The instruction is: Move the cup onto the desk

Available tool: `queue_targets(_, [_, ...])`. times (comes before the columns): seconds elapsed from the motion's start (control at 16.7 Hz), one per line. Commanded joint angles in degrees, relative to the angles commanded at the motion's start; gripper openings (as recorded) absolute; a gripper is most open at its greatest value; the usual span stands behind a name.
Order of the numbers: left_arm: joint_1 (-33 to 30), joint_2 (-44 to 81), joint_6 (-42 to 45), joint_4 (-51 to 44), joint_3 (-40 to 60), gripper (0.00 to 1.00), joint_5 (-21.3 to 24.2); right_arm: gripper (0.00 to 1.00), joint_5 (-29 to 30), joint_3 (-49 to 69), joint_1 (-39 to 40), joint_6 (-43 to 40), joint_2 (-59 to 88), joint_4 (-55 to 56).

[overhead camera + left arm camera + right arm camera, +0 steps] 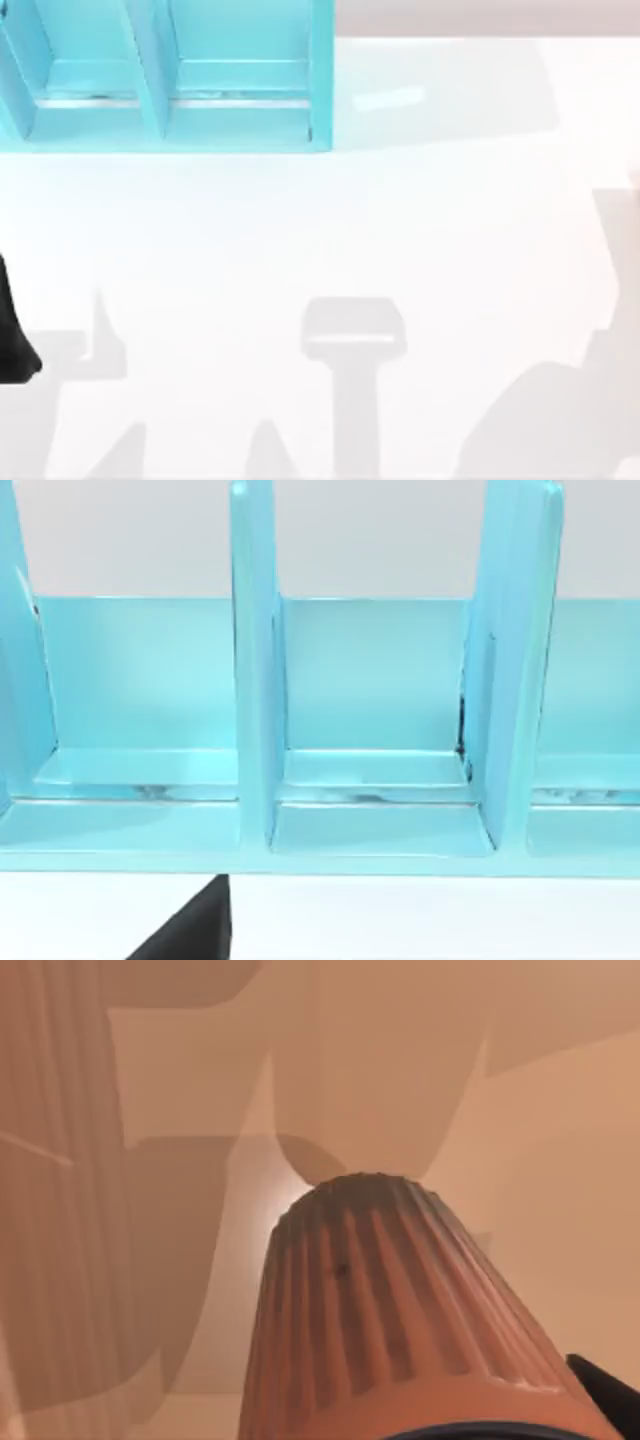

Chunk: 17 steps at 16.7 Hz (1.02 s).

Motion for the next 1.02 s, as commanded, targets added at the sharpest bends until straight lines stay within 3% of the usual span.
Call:
queue_targets(0.36, [0.0,0.0,0.0,0.0,0.0,1.00,0.0,0.00,0.0,5.2,11.1,10.9,-8.2,-13.9])
queue_targets(0.78, [0.0,0.0,0.0,0.0,0.0,1.00,0.0,0.00,-0.1,6.2,12.3,12.5,-8.1,-15.0])
queue_targets(1.02, [0.0,0.0,0.0,0.0,0.0,1.00,0.0,0.00,0.2,14.8,20.6,20.7,-1.0,-19.1])
